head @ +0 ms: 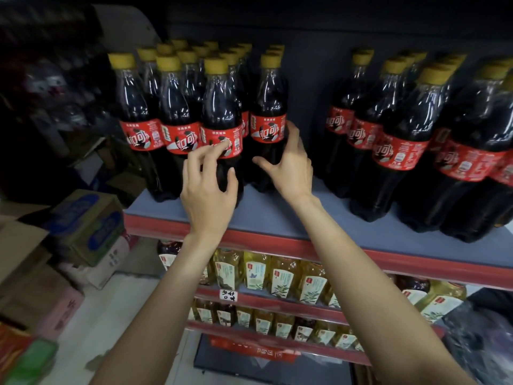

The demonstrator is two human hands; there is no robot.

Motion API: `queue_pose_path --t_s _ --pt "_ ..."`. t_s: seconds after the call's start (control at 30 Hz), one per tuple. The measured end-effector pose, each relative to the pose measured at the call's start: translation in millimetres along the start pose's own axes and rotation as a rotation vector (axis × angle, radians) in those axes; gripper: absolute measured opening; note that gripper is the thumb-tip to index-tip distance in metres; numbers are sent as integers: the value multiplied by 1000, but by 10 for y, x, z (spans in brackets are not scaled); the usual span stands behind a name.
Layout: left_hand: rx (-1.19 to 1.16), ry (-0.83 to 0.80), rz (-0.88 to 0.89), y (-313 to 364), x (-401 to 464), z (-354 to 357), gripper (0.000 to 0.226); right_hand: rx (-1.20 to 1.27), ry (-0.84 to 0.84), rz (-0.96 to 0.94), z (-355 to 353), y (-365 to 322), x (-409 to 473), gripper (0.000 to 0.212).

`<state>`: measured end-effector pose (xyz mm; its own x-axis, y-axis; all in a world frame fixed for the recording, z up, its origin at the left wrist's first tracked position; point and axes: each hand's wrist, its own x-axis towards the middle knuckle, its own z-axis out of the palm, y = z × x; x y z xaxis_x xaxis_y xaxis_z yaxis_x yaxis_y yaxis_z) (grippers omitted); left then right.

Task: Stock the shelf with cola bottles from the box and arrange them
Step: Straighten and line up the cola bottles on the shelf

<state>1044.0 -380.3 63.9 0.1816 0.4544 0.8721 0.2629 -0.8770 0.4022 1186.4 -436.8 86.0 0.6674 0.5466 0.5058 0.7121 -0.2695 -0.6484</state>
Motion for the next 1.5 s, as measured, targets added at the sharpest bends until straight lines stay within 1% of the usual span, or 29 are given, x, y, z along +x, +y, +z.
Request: queue_pose_path --t_s 0.07,0.1,0.13,0.2,0.27,0.33,0.37,0.4,0.43,0.5,0.53,0.57,0.63,0.73,0.9,1.1,1.23,1.37,1.5 --pt "-39 25 10 77 -30 5 32 -13 11 -2 -60 -26 -63 92" --pt "-84 30 42 144 -37 14 30 7 41 -12 -127 -21 -119 89" --pt "-148 21 83 221 -39 30 28 52 92 -31 -222 -4 -197 82" --pt "-314 -47 125 412 -24 82 26 173 254 -75 -471 64 -424 59" --pt "-483 -198 60 614 -4 194 27 211 477 -101 -740 187 -657 38" --pt "-635 -447 -98 828 31 359 33 139 666 -72 -959 372 -792 33" --pt "-706 -582 -187 933 44 457 37 84 705 -28 -1036 465 -810 36" --pt "-767 -696 -264 1036 56 556 39 39 685 28 -1095 551 -803 44" --pt "-811 -776 -328 1130 65 661 40 9 617 81 -1131 618 -784 55" --pt "-877 -863 -450 1284 64 843 40 -15 442 146 -1161 678 -748 78" --pt "-905 -889 -516 1345 57 904 39 -28 388 161 -1162 688 -734 87" --pt "-927 -905 -566 1395 44 942 39 -47 370 167 -1168 685 -717 93" --pt "-936 -887 -579 1464 15 960 39 -97 375 162 -1196 689 -677 95" --pt "-892 -780 -491 1443 -55 862 40 -66 334 115 -1259 719 -660 89" --pt "-685 -559 -275 1137 -205 491 46 167 166 -8 -1150 532 -742 88" --pt "-380 -329 -214 766 -227 43 52 230 -8 -122 -763 115 -654 90" --pt "-265 -310 -228 545 -211 -83 54 238 -39 -122 -473 -61 -640 90" --pt "-252 -360 -239 460 -192 -111 54 225 -38 -105 -333 -115 -592 90" --pt "-204 -369 -213 405 -191 -81 55 214 -27 -108 -243 -121 -537 89"
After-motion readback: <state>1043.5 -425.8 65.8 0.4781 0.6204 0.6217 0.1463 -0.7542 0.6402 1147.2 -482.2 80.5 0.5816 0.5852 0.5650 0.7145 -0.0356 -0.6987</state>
